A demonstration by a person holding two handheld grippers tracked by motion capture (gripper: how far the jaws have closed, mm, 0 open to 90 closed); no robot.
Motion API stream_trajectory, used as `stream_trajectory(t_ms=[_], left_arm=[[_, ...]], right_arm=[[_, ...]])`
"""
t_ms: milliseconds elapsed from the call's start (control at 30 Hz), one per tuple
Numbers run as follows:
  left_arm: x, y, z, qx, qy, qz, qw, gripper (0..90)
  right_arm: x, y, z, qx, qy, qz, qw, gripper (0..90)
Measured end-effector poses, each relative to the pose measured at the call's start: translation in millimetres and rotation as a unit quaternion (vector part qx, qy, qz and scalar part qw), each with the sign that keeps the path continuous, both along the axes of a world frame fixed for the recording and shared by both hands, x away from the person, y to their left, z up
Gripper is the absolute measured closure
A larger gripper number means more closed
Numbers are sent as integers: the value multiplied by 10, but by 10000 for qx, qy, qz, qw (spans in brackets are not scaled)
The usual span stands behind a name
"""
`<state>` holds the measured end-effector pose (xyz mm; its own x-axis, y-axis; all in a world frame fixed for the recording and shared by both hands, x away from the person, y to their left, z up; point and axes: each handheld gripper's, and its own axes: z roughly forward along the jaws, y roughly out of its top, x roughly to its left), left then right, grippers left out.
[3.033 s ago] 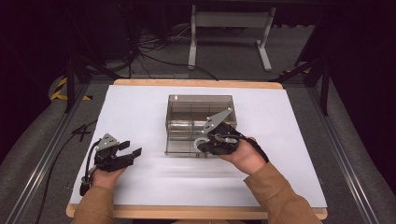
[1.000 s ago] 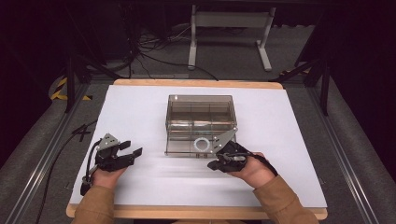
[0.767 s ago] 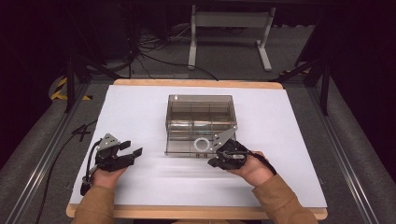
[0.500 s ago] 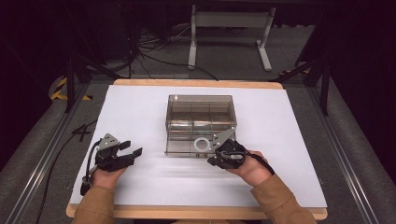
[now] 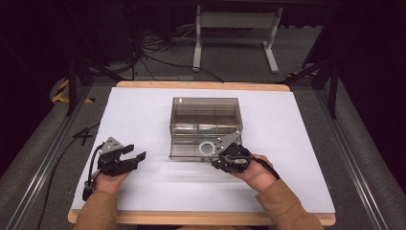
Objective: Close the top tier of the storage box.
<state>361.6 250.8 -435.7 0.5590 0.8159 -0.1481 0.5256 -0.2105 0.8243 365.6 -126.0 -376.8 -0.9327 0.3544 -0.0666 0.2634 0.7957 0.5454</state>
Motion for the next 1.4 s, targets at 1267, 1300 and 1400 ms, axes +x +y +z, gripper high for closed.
stream_trajectory(t_ms=[1267,1300,1400], left_arm=[[4,4,-2,15,16,6,10000,395],[3,4,-2,12,22,8,10000,395],[4,3,-3,12,10,15,10000,395]], right_arm=[[73,-22,32,109,-228,-181,9995,900],[81,-26,34,112,-241,-184,9995,900],[96,-34,46,147,-247,-219,9993,900]])
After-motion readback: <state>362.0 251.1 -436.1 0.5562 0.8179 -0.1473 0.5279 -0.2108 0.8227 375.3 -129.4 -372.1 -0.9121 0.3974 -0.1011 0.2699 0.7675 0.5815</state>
